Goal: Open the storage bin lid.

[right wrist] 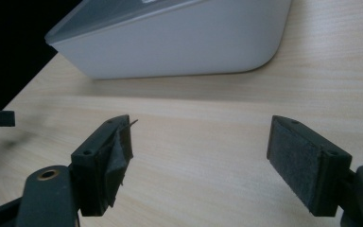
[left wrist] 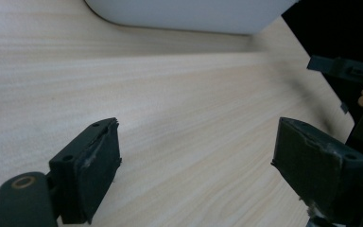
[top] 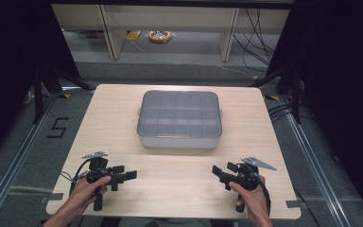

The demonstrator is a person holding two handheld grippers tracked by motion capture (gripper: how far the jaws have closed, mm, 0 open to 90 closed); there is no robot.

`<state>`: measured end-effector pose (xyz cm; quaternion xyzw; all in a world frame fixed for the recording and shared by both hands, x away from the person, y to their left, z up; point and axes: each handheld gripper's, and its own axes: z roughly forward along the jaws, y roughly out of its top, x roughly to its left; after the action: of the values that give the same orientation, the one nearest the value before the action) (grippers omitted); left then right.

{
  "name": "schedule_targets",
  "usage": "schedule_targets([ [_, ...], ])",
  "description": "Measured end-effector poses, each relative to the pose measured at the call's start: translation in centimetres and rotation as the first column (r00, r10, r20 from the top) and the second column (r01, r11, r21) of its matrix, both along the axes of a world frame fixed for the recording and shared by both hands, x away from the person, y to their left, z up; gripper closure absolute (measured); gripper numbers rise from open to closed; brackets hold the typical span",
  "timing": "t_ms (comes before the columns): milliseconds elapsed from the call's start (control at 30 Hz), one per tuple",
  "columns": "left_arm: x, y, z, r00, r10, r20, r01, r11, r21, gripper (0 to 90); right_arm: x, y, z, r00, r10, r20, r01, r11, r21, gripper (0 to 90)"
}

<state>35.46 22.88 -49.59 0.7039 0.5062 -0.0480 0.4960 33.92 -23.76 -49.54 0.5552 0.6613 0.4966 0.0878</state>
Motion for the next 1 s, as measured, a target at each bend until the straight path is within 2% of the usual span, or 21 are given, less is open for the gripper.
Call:
schedule_targets([
  [67, 0.4, 0.2, 0.4, 0.9999, 0.014, 0.01, -0.014, 0.9999, 0.001, 14.6, 0.5, -0.1, 0.2, 1.0, 0.001, -0.002, -0.001, 1.0, 0.01, 24.1],
  [100, 0.7, 0.2, 0.5, 0.9993, 0.025, 0.026, -0.025, 0.9997, -0.005, 14.6, 0.5, 0.1, 0.5, 0.9991, -0.01, -0.042, 0.011, 0.9996, 0.026, 24.7],
  [167, 1.2, 0.4, 0.7, 0.9996, 0.017, 0.024, -0.017, 0.9999, -0.004, 14.6, 1.2, -0.4, 0.6, 1.0, -0.007, -0.004, 0.007, 0.9998, -0.018, 25.2],
  [233, 1.4, 0.5, 0.8, 0.9996, 0.018, 0.019, -0.018, 0.9998, 0.001, 14.6, 1.4, -0.5, 0.8, 0.9999, -0.015, -0.001, 0.015, 0.9997, -0.019, 25.4],
  [300, 2.0, 0.6, 0.9, 0.9995, 0.02, 0.024, -0.019, 0.9998, -0.006, 14.7, 1.9, -1.0, 1.2, 0.9994, -0.032, -0.009, 0.032, 0.9995, -0.001, 25.5],
  [400, 2.9, 0.9, 1.4, 0.9988, 0.041, 0.027, -0.041, 0.999, -0.018, 14.7, 2.5, -1.7, 1.5, 0.9987, -0.05, 0.007, 0.05, 0.9987, 0.007, 26.0],
  [467, 3.4, 1.1, 1.8, 0.9984, 0.046, 0.033, -0.045, 0.9988, -0.016, 14.8, 2.7, -1.8, 1.8, 0.998, -0.062, -0.012, 0.062, 0.9974, 0.035, 26.4],
  [500, 3.6, 1.1, 2.0, 0.9976, 0.053, 0.044, -0.053, 0.9985, -0.017, 14.9, 3.0, -2.1, 1.8, 0.9988, -0.048, 0.008, 0.048, 0.9985, 0.027, 26.9],
  [567, 4.1, 1.2, 2.3, 0.997, 0.064, 0.044, -0.063, 0.9977, -0.026, 15.6, 3.4, -2.2, 2.0, 0.9977, -0.067, -0.003, 0.067, 0.9972, 0.034, 27.8],
  [600, 4.3, 1.3, 2.5, 0.9973, 0.056, 0.047, -0.055, 0.998, -0.03, 15.7, 3.6, -2.4, 2.0, 0.9981, -0.062, 0.001, 0.062, 0.9977, 0.026, 27.8],
  [633, 4.6, 1.4, 2.6, 0.9974, 0.054, 0.047, -0.053, 0.9983, -0.026, 15.7, 3.8, -2.4, 2.1, 0.9981, -0.061, 0.003, 0.061, 0.9973, 0.041, 28.1],
  [667, 4.8, 1.3, 2.8, 0.9963, 0.069, 0.051, -0.068, 0.9972, -0.033, 15.7, 3.9, -2.3, 2.4, 0.9974, -0.068, -0.026, 0.069, 0.9952, 0.069, 28.5],
  [700, 4.8, 1.3, 2.8, 0.9963, 0.069, 0.051, -0.068, 0.9972, -0.033, 15.7, 4.3, -2.4, 2.4, 0.9978, -0.066, 0.0, 0.066, 0.9967, 0.047, 28.6],
  [733, 5.3, 1.4, 2.9, 0.9971, 0.062, 0.045, -0.06, 0.9975, -0.038, 15.7, 4.2, -2.1, 2.8, 0.9961, -0.077, -0.044, 0.08, 0.9937, 0.078, 28.8],
  [767, 5.5, 1.4, 3.0, 0.996, 0.074, 0.051, -0.072, 0.9968, -0.034, 15.7, 4.7, -2.4, 2.6, 0.9976, -0.068, 0.006, 0.068, 0.997, 0.037, 28.8],
  [833, 5.8, 1.4, 3.1, 0.9958, 0.075, 0.051, -0.073, 0.9967, -0.035, 15.7, 5.1, -2.3, 3.0, 0.998, -0.064, 0.0, 0.064, 0.997, 0.045, 29.0],
  [867, 6.0, 1.4, 3.1, 0.9956, 0.078, 0.052, -0.076, 0.9965, -0.034, 15.7, 5.3, -2.1, 3.1, 0.9974, -0.072, -0.007, 0.072, 0.9954, 0.064, 29.1],
  [900, 6.1, 1.4, 3.1, 0.9956, 0.079, 0.049, -0.078, 0.9965, -0.031, 15.7, 5.7, -2.2, 3.1, 0.9975, -0.07, 0.014, 0.069, 0.9966, 0.045, 29.1],
  [933, 6.3, 1.4, 3.1, 0.9956, 0.081, 0.048, -0.08, 0.9964, -0.03, 15.7, 5.8, -2.1, 3.3, 0.9971, -0.076, -0.003, 0.076, 0.9952, 0.061, 29.1],
  [967, 6.5, 1.4, 3.1, 0.9952, 0.085, 0.048, -0.084, 0.9961, -0.027, 15.7, 6.1, -2.2, 3.2, 0.9972, -0.074, 0.015, 0.073, 0.9967, 0.035, 29.2],
  [1000, 6.7, 1.4, 3.1, 0.9946, 0.091, 0.049, -0.09, 0.9955, -0.029, 15.7, 6.2, -2.2, 3.2, 0.9967, -0.078, 0.024, 0.077, 0.9963, 0.038, 29.3],
])
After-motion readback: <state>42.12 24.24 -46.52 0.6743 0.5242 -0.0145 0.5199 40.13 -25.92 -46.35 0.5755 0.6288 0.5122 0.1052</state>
